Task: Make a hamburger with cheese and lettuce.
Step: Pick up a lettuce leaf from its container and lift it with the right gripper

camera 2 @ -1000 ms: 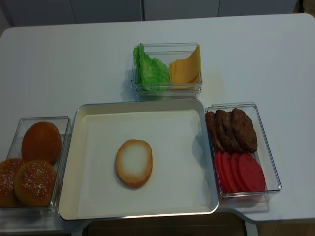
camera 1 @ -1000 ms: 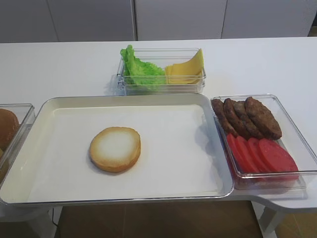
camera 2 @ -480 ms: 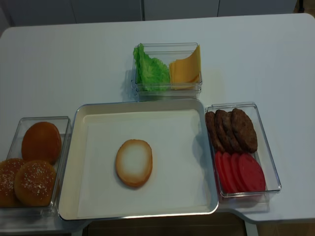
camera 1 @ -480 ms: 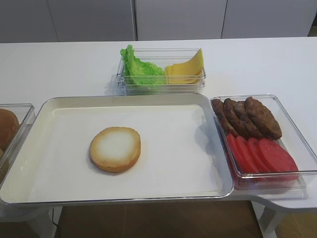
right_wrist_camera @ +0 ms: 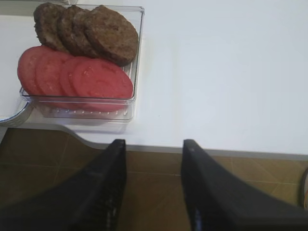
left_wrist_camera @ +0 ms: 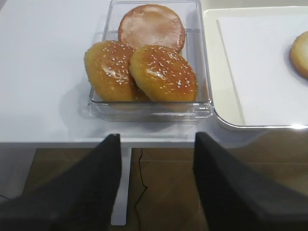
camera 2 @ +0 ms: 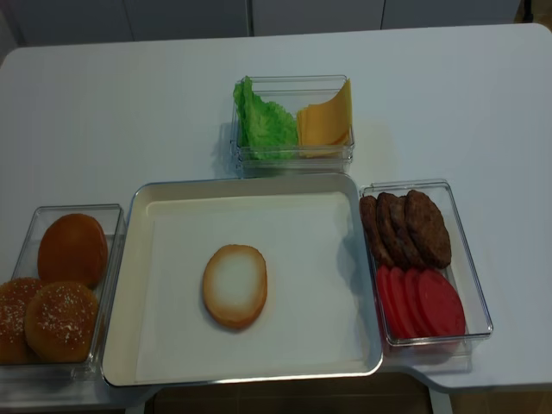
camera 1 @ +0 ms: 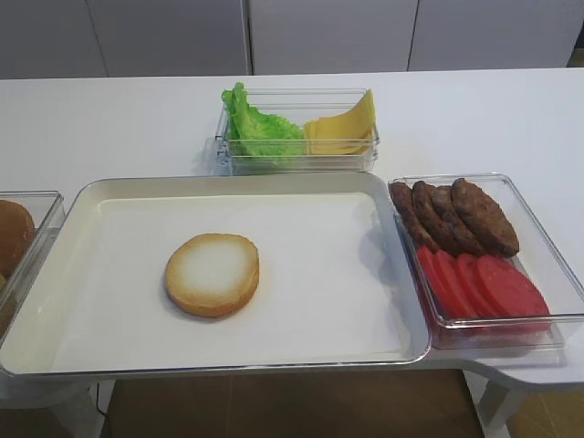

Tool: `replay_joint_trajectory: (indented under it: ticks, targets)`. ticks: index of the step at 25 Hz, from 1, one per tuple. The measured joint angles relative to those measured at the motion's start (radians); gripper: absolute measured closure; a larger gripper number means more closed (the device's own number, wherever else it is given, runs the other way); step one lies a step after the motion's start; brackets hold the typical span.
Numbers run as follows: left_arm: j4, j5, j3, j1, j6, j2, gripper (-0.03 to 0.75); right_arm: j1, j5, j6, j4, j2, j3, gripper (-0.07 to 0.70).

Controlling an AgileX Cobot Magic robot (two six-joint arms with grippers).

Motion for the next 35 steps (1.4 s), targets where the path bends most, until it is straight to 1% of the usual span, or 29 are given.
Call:
replay_joint_trajectory:
  ticks: [10, 12, 16, 18, 21, 22, 24, 26, 29, 31, 35]
  targets:
    - [0.0, 0.0, 0.0, 0.0, 0.0, 0.0, 0.353, 0.0, 0.0, 0.0, -0.007, 0.0, 0.0, 0.342]
    - [0.0, 0.0, 0.0, 0.0, 0.0, 0.0, 0.353, 0.0, -0.013, 0.0, -0.016, 0.0, -0.007, 0.331]
    - [0.0, 0.0, 0.0, 0.0, 0.0, 0.0, 0.353, 0.0, -0.097, 0.038, 0.005, 0.0, -0.052, 0.277]
    - [0.0, 0.0, 0.0, 0.0, 0.0, 0.0, 0.353, 0.0, -0.111, 0.046, 0.04, 0.007, -0.081, 0.252]
    - [0.0, 0.0, 0.0, 0.0, 0.0, 0.0, 0.353, 0.0, -0.129, 0.046, 0.095, 0.085, -0.125, 0.216]
    - [0.0, 0.0, 0.0, 0.0, 0.0, 0.0, 0.353, 0.0, -0.144, 0.042, 0.113, 0.115, -0.141, 0.206]
    - [0.0, 0.0, 0.0, 0.0, 0.0, 0.0, 0.353, 0.0, -0.192, 0.027, 0.143, 0.191, -0.174, 0.187]
    - [0.0, 0.0, 0.0, 0.0, 0.0, 0.0, 0.353, 0.0, -0.243, 0.0, 0.171, 0.264, -0.212, 0.181]
    - [0.0, 0.0, 0.0, 0.0, 0.0, 0.0, 0.353, 0.0, -0.339, -0.03, 0.226, 0.38, -0.255, 0.178]
    - [0.0, 0.0, 0.0, 0.0, 0.0, 0.0, 0.353, 0.0, -0.391, -0.07, 0.277, 0.469, -0.284, 0.177]
    - [0.0, 0.0, 0.0, 0.0, 0.0, 0.0, 0.353, 0.0, -0.43, -0.194, 0.387, 0.659, -0.367, 0.177]
